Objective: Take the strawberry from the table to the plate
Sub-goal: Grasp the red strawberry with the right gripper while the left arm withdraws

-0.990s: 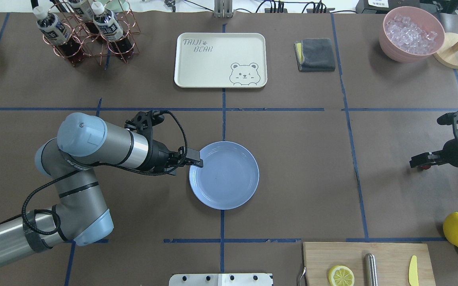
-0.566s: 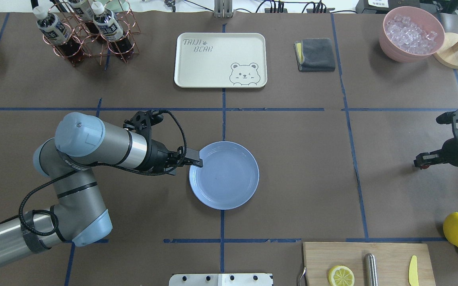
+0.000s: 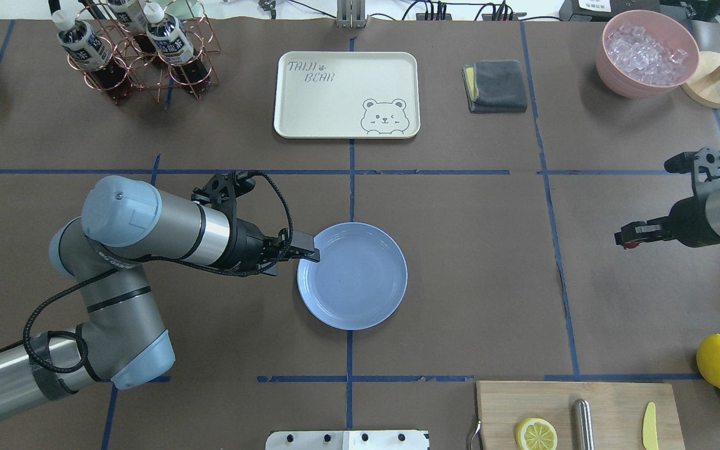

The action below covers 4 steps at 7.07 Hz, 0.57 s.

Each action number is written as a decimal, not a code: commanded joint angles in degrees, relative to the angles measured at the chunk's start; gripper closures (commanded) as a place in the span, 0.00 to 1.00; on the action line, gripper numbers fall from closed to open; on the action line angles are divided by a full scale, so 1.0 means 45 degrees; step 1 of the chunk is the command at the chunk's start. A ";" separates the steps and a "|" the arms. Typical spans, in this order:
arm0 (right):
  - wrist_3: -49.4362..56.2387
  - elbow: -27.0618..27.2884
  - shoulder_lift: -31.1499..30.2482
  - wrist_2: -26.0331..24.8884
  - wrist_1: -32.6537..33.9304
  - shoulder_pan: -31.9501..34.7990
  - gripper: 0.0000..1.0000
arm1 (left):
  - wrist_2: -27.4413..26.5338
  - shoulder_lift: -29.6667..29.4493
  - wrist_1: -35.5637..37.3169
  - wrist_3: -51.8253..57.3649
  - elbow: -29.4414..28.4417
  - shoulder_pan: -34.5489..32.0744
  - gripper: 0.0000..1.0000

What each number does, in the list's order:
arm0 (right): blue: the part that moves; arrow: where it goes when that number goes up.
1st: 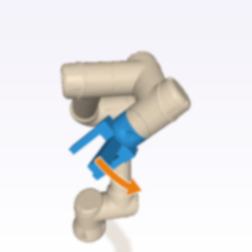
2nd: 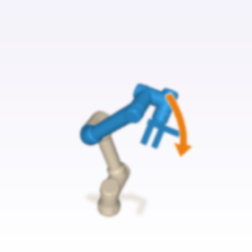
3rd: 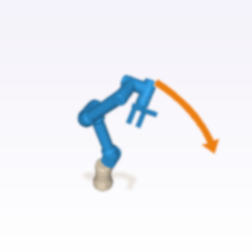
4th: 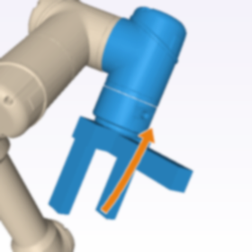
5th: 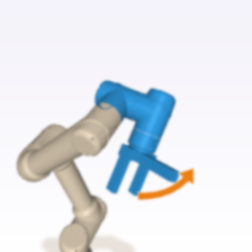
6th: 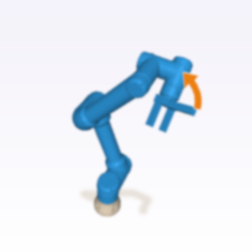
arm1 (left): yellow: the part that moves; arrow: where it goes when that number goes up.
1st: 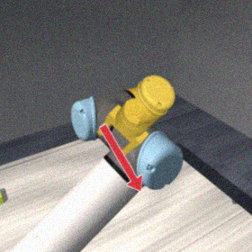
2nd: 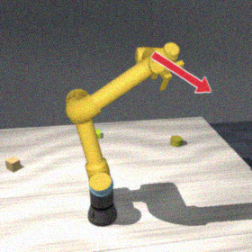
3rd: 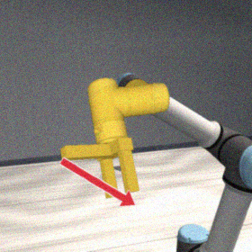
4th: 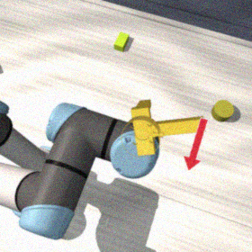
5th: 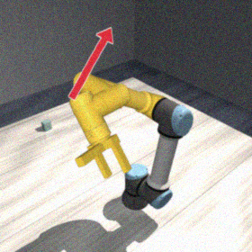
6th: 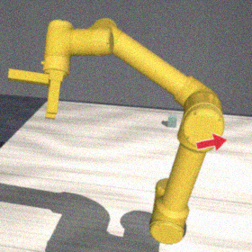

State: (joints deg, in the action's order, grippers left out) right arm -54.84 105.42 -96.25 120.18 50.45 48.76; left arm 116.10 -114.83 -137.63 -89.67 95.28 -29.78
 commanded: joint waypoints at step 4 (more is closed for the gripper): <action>-0.5496 0.0110 0.6534 -0.0667 0.5577 -0.2896 1.00 | -0.0019 0.0206 -0.0021 -0.0112 0.0115 -0.0061 0.00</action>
State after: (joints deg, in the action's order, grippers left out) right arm -73.93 106.23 -73.86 118.94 69.59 39.74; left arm 116.02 -113.95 -137.66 -90.17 95.76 -29.89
